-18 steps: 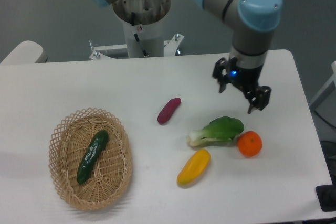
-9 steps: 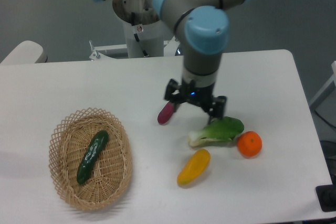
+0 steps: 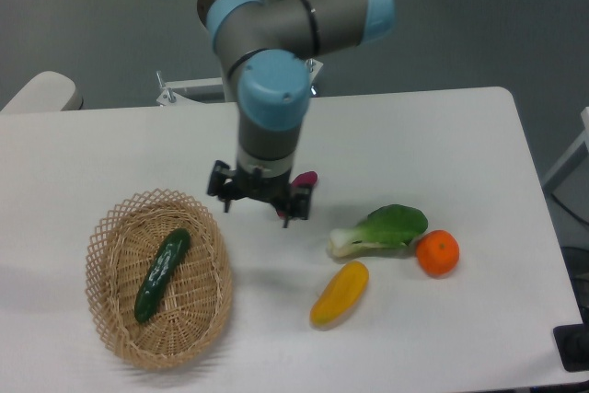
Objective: Pick up the cucumber from the basket
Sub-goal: 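Move the open gripper over the green cucumber in the wicker basket, then lower the gripper onto the cucumber and close on it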
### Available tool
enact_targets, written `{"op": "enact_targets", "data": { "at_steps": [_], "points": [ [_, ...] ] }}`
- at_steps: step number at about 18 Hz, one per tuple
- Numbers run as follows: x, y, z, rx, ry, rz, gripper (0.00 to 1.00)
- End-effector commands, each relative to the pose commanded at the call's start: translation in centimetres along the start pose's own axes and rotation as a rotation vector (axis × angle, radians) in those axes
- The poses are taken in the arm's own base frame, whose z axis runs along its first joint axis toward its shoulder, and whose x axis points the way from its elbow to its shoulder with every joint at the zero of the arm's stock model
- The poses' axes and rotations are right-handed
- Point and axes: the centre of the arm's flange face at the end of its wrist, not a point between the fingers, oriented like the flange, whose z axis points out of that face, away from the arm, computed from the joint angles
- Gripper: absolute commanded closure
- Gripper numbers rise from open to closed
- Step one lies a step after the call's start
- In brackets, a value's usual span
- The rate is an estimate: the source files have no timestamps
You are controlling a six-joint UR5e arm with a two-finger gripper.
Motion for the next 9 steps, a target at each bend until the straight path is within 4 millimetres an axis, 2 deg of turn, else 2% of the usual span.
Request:
{"op": "enact_targets", "data": {
  "at_steps": [5,9],
  "points": [
    [4.4,-0.6,3.7,-0.008,0.003,0.081,0.00],
    [6.3,-1.8,6.1,-0.001,-0.001,0.122,0.00]
  ]
}}
